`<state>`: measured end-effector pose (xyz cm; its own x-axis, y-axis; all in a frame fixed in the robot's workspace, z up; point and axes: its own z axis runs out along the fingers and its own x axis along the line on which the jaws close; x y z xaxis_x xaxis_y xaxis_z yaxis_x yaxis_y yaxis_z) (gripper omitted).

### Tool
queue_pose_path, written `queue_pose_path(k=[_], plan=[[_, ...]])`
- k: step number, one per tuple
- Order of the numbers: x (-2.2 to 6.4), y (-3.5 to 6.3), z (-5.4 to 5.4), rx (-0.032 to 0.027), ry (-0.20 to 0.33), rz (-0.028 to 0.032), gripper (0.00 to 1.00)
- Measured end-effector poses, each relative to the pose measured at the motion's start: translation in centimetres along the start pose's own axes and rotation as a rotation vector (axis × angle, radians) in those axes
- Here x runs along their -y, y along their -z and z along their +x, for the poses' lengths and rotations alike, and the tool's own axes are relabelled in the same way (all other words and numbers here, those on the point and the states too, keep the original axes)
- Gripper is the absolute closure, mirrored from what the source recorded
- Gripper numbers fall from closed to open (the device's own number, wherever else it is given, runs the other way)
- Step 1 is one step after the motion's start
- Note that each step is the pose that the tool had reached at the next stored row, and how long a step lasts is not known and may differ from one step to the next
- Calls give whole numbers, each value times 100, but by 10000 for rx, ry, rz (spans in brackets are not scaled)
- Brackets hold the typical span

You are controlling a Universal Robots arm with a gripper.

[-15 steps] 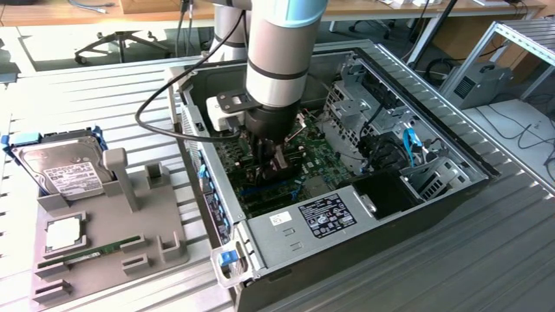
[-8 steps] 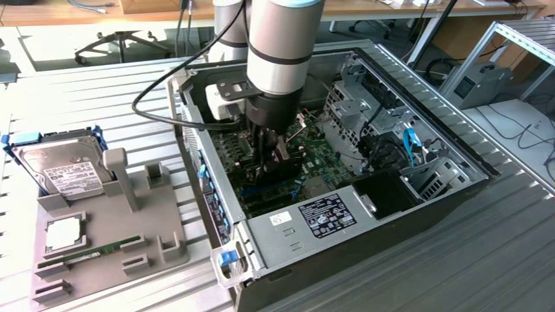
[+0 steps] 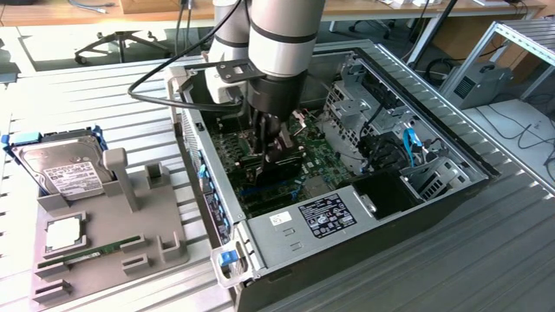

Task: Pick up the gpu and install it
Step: 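Insert the gpu into the slot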

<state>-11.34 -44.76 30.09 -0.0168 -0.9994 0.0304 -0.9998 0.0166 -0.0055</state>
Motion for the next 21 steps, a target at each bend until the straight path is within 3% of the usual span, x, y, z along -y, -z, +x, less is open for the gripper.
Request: queue_pose_path(k=[4, 6, 8, 9, 11, 16, 17, 21], plan=[[7, 32, 0, 4, 25, -1, 60], [20, 33, -3, 1, 61, -8, 68], [61, 33, -3, 1, 110, -20, 68], [93, 33, -4, 1, 137, -32, 80], [201, 31, -6, 1, 198, -98, 89], [422, 26, -10, 0, 310, -236, 89], [508, 25, -11, 0, 360, -284, 89], [644, 24, -13, -1, 451, -346, 89]])
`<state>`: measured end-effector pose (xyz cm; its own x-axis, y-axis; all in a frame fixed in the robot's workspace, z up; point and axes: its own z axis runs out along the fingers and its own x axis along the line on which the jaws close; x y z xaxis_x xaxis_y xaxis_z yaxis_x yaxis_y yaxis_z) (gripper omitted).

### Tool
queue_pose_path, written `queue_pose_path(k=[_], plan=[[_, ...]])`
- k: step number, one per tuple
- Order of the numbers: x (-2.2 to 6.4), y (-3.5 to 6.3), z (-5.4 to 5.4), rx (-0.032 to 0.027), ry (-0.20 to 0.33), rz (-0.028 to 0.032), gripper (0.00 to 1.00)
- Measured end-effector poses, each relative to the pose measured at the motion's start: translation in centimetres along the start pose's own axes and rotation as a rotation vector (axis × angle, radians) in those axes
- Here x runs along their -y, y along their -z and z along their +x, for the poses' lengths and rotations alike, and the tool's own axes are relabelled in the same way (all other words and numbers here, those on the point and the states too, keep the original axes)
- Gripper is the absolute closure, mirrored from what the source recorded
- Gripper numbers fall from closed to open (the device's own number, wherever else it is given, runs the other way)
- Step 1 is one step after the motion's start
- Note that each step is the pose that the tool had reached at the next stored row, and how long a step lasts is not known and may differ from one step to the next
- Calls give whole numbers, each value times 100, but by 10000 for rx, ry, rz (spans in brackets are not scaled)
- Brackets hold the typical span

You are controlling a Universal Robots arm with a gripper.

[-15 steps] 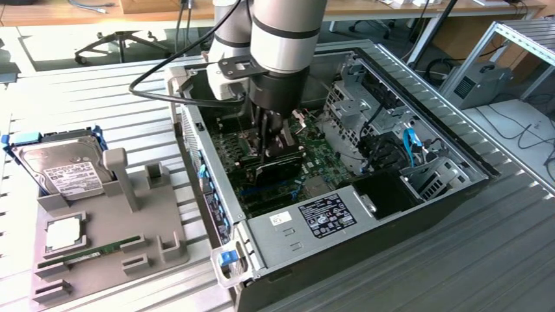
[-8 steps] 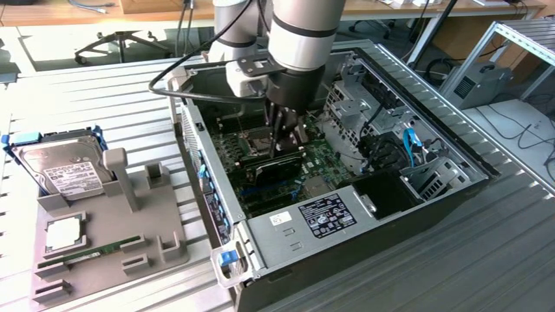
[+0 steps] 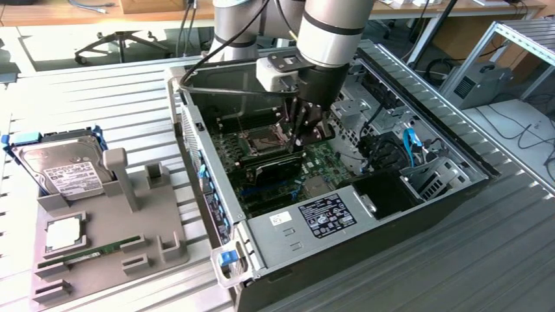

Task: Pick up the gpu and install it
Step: 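Insert the gpu into the slot, then press down on the gpu until it lock into place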

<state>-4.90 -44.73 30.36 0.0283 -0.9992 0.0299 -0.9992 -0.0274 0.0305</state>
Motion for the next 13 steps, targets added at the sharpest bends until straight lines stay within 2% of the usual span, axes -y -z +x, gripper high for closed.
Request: queue_pose_path(k=[10, 12, 13], plan=[[16, 1, 0, -1, 9, -5, 89], [-10, -8, -1, 0, 10, -5, 89], [-54, -16, -4, -1, 10, -5, 89]])
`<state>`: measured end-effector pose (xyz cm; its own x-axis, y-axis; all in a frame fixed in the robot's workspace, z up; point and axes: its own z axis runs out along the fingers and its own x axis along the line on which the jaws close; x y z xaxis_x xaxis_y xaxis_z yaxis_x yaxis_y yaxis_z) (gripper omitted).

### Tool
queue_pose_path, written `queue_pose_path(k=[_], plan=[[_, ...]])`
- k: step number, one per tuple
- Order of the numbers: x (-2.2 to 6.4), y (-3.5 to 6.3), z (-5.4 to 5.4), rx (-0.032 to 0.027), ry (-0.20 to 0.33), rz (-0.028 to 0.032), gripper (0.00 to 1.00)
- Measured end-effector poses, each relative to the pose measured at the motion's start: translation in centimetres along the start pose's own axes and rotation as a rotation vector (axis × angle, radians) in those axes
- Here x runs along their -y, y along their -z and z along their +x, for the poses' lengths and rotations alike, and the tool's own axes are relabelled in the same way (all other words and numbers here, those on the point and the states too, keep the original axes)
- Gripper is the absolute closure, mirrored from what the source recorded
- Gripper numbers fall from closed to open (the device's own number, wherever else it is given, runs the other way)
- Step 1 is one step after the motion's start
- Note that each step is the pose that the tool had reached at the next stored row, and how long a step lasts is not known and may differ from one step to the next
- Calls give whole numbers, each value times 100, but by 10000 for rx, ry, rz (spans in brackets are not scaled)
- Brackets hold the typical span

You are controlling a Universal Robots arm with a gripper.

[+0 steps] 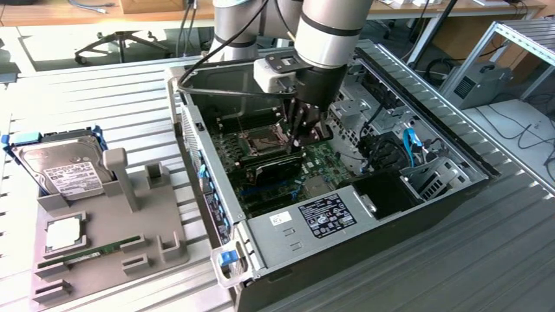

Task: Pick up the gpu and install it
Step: 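Press down on the gpu until it lock into place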

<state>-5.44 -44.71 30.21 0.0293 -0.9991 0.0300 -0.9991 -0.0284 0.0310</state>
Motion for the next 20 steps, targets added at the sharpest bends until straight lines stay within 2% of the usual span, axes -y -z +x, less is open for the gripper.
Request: queue_pose_path(k=[5, 9, 11, 20], plan=[[-141, -27, -10, 0, 0, 0, 89], [-179, -44, -26, 0, 0, 0, 89], [-208, -78, -76, 3, 0, 1, 89], [-477, -133, -88, 0, -1, 0, 89]])
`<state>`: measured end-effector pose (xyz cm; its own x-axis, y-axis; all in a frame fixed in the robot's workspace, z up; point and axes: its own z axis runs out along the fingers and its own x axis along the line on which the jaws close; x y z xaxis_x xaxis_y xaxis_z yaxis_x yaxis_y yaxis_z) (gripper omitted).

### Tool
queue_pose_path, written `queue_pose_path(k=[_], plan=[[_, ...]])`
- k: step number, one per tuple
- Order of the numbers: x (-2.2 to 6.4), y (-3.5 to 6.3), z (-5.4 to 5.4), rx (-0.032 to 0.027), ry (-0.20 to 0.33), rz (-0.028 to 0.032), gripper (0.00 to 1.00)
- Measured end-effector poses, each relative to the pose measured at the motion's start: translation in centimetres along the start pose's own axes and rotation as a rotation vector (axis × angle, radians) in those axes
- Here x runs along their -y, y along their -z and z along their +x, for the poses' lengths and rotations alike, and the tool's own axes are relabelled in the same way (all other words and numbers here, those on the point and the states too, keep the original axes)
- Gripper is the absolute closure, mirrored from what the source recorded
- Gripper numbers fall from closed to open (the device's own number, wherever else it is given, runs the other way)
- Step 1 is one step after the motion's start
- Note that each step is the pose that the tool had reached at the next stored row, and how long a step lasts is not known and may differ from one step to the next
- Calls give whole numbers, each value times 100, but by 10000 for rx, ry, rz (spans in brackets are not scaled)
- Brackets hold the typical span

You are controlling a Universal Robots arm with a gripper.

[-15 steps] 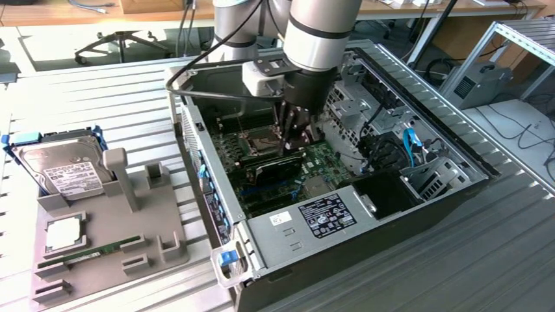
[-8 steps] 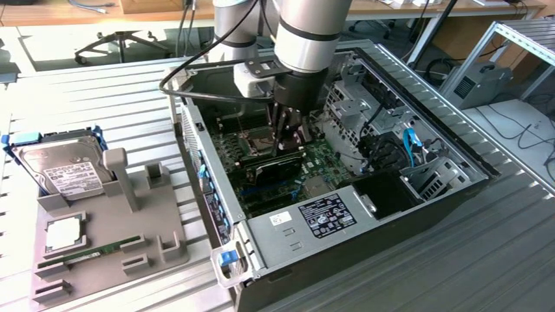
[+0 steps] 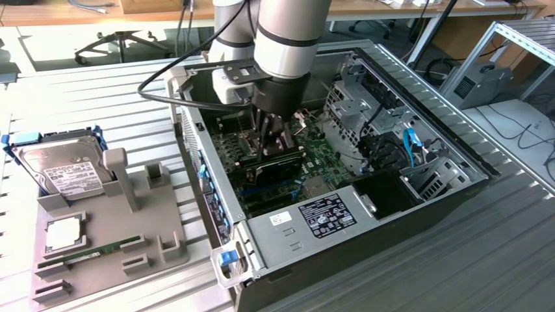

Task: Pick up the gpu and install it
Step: 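Press down on the gpu until it lock into place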

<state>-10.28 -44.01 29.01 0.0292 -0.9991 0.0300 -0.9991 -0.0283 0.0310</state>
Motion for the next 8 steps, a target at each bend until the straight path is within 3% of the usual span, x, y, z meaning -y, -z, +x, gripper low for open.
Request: queue_pose_path(k=[2, 8], plan=[[-99, -17, -3, 0, 0, 0, 89], [-139, -98, -7, 0, 0, 0, 89]])
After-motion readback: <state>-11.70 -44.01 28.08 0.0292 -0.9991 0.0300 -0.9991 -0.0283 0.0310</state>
